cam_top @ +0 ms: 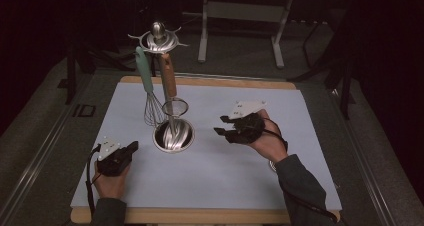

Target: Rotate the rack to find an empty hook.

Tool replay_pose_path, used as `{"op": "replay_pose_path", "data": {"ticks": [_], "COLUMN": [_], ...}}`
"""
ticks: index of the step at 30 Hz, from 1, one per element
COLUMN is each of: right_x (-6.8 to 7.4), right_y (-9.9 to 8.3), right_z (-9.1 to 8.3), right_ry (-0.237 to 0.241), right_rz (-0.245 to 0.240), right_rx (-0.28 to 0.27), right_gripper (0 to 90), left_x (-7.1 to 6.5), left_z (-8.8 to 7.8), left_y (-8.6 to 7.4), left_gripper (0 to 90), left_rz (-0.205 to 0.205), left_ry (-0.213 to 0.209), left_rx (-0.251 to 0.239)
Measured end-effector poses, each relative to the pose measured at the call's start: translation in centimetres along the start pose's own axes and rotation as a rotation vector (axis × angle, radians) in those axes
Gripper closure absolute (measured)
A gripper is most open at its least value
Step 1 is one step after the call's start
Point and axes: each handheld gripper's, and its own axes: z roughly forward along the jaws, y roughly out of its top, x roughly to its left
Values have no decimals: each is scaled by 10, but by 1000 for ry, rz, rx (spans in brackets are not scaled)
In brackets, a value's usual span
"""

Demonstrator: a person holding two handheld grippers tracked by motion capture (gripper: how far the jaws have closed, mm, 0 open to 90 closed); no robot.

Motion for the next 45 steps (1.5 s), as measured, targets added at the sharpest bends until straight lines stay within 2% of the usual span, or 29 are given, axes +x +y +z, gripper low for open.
{"op": "replay_pose_path", "data": {"ticks": [2, 3, 4, 8, 12, 17, 18, 19, 20, 21, 22, 23, 24, 25, 27, 30, 32, 33, 36, 37, 38, 45], "right_x": [0, -1, -1, -1, 0, 4, 4, 7, 7, 9, 10, 10, 10, 9, 8, 7, 10, 10, 15, 16, 16, 18], "right_y": [-4, -15, -18, -31, -51, -72, -72, -82, -82, -91, -95, -99, -103, -106, -109, -114, -115, -115, -116, -117, -117, -122], "right_z": [0, -1, -1, 3, 10, 19, 19, 26, 26, 31, 33, 35, 37, 39, 40, 45, 47, 47, 48, 48, 48, 44], "right_ry": [10, 22, 22, -1, -10, -24, -24, -26, -26, -35, -38, -38, -34, -31, -28, -32, -35, -35, -38, -39, -37, -29], "right_rz": [19, 61, 70, 87, 102, 124, 124, 123, 123, 128, 138, 147, 162, 180, 189, 240, 231, 231, 203, 205, 208, 236], "right_rx": [-10, -31, -28, 8, 52, 92, 92, 120, 120, 148, 156, 154, 152, 152, 151, 157, 161, 161, 179, 180, 179, 173], "right_gripper": [549, 549, 549, 549, 548, 546, 546, 544, 544, 537, 535, 534, 534, 534, 534, 534, 534, 534, 530, 530, 529, 526], "left_x": [-3, -8, -11, -18, -26, -28, -28, -29, -29, -29, -29, -30, -30, -30, -31, -33, -35, -35, -36, -36, -37, -40], "left_z": [-2, -6, -7, -11, -19, -28, -28, -31, -31, -33, -33, -36, -36, -37, -37, -38, -39, -39, -42, -42, -44, -46], "left_y": [2, 7, 10, 17, 31, 54, 54, 65, 65, 74, 74, 82, 82, 90, 94, 105, 112, 112, 123, 123, 127, 141], "left_gripper": [900, 900, 900, 900, 900, 900, 900, 900, 900, 900, 900, 900, 900, 900, 900, 900, 900, 900, 900, 900, 900, 900], "left_rz": [3, 23, 35, 56, 81, 100, 100, 115, 115, 121, 121, 121, 121, 119, 114, 97, 84, 84, 57, 57, 48, 76], "left_ry": [-16, -30, -38, -57, -84, -95, -95, -97, -97, -101, -101, -108, -108, -118, -123, -136, -147, -147, -163, -163, -169, -150], "left_rx": [-19, -38, -44, -69, -119, -174, -174, -193, -193, -216, -216, -241, -241, -262, -275, -319, -351, -351, -403, -403, -425, -463]}}
